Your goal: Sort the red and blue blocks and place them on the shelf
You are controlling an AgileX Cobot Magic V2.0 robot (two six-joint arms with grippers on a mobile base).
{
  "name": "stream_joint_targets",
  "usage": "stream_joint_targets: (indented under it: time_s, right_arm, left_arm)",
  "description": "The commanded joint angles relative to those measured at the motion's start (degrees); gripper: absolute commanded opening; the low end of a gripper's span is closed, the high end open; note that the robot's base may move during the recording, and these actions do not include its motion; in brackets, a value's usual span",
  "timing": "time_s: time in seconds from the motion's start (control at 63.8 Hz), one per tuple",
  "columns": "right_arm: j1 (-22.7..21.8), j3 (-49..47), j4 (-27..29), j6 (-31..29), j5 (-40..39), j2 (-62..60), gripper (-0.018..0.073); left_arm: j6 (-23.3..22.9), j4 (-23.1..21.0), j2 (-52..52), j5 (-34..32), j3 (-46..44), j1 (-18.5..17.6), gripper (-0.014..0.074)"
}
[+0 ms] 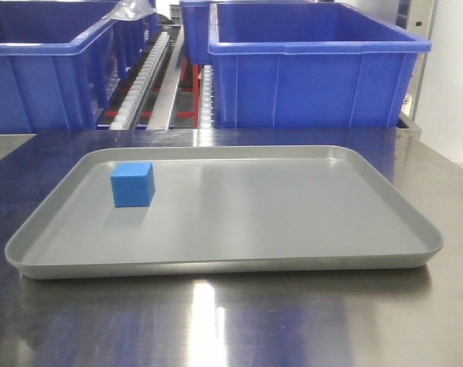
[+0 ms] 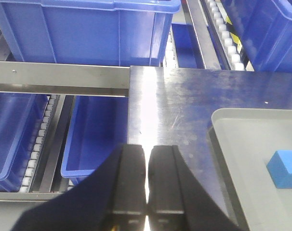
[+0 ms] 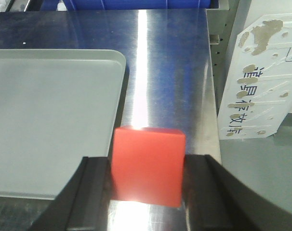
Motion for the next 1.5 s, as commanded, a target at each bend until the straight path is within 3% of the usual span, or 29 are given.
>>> stream_joint_targets:
  time_s: [0.0,0.501,0.877,1.175,1.237,1.425,1.488]
  right_arm:
    - [-0.29,-1.60,-0.58,-0.02,-4.04,-0.08,0.0050]
    - [-0.29,-1.60,-0.58,-0.02,-4.04,-0.08,0.0050]
    - [-0.29,-1.60,-0.58,-0.02,-4.04,-0.08,0.0050]
    - [-0.29,-1.60,-0.58,-0.02,-4.04,-0.08,0.0050]
    - [-0.29,-1.60,-0.58,-0.02,-4.04,-0.08,0.0050]
    - [-0.29,-1.60,-0.58,-0.02,-4.04,-0.08,0.0050]
    - [-0.29,-1.60,-0.58,-0.02,-4.04,-0.08,0.0050]
  left_arm:
    - [-0.51,0.15,0.36,-3.55,-2.26,-0.44,0.0123]
    - [-0.51,-1.40,0.36,4.80,-2.26,-0.66,0.0123]
    - [-0.51,-2.54,0.60,15.85,-4.97,-0.66,0.0123]
    - [-0.30,-3.99,0.60,17.32,-4.97,-0.66,0.0134]
    - [-0.30,-3.99,0.60,17.07,-4.97,-0.66,0.0165]
    - [-0.16,-3.99,0.60,16.67,-4.97,-0.66,0.0433]
    - [-0.16,-4.84,1.07,16.94,-4.97,-0.66,0.0468]
